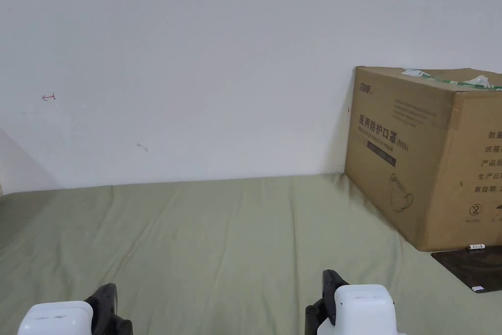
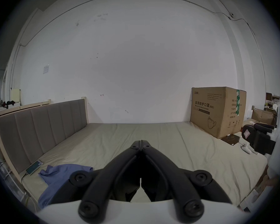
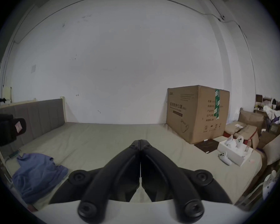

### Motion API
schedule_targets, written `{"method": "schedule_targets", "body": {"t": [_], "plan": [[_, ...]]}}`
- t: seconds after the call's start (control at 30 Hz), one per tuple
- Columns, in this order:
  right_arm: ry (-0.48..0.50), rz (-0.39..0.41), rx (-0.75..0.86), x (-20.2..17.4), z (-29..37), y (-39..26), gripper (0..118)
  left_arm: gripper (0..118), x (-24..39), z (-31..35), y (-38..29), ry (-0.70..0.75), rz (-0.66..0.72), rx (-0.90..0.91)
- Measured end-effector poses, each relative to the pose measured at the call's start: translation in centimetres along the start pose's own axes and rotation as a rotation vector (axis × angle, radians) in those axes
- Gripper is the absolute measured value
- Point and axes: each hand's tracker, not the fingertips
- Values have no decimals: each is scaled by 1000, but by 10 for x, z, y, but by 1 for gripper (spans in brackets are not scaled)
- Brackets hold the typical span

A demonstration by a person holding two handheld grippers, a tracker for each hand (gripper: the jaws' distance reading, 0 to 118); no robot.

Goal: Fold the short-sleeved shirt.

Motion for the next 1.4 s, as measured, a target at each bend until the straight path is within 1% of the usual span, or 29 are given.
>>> {"method": "schedule_targets", "body": {"t": [0.07, 0.1, 0.17, 0.23, 0.27, 0.37, 0.4, 0.5, 0.6, 0.7, 0.8, 0.87, 0.9, 0.93, 0.97, 1.0, 1.03, 1.07, 1.1, 1.13, 1.17, 1.2, 1.23, 1.27, 1.3, 1.37, 1.4], "plan": [[-17, 6, 9, -2, 0, 1, 0, 0, 0, -2, 0, 8, 6, 0], [11, 7, -2, -1, -2, 4, 0, 0, -1, -2, 0, 6, 4, -4], [30, -21, -4, -1, -2, 6, 0, 0, -2, -1, 2, 19, -4, -1], [48, -10, -2, -9, -1, 8, 0, 0, -9, 1, 3, 37, 3, -4], [79, -5, -1, -12, -2, 10, 0, 0, -13, 4, 4, 39, 10, -10], [200, 0, -8, -32, -7, 15, 0, 0, -33, 16, 6, 115, 27, -5], [228, 5, 5, -43, -9, 15, 0, 0, -42, 22, 8, 171, 23, -3], [367, 8, -13, -79, -15, 15, 0, 0, -75, 44, 9, 284, 29, 3], [483, 21, -32, -120, -12, 17, 0, 0, -109, 64, 9, 400, 78, -4], [574, 35, -57, -150, -9, 14, 0, 0, -134, 71, 7, 440, 144, -22], [591, 74, -71, -166, -5, 9, 0, 0, -149, 64, 2, 421, 187, -58], [591, 78, -87, -166, -9, 1, 0, 0, -154, 48, -6, 439, 160, -133], [594, 72, -100, -165, -11, -1, 0, 0, -159, 36, -12, 412, 148, -191], [597, 66, -114, -163, -12, -3, 0, 0, -163, 18, -21, 391, 168, -251], [588, 59, -129, -162, -14, -5, 0, 0, -172, -1, -31, 337, 208, -330], [581, 56, -146, -157, -20, -10, 0, 0, -181, -23, -46, 252, 242, -404], [578, 55, -165, -155, -23, -12, 0, 0, -189, -47, -66, 211, 290, -465], [567, 53, -180, -153, -25, -15, 0, 14, -193, -67, -81, 207, 298, -559], [554, 54, -196, -150, -26, -17, 0, 48, -196, -85, -97, 201, 270, -680], [549, 52, -204, -145, -29, -21, 0, 104, -197, -102, -114, 172, 276, -748], [543, 51, -210, -142, -30, -24, 0, 118, -195, -114, -128, 151, 265, -843], [533, 59, -223, -138, -32, -26, 0, 111, -189, -114, -140, 132, 241, -821], [517, 66, -234, -134, -35, -29, 0, 107, -184, -122, -149, 106, 257, -810], [505, 66, -243, -131, -37, -32, 0, 108, -180, -128, -156, 141, 255, -865], [498, 65, -262, -127, -41, -35, 0, 109, -175, -133, -162, 143, 244, -884], [480, 47, -288, -118, -45, -39, 0, 109, -168, -135, -164, 112, 254, -865], [468, 35, -299, -115, -47, -41, 0, 109, -165, -142, -170, 94, 279, -884]]}}
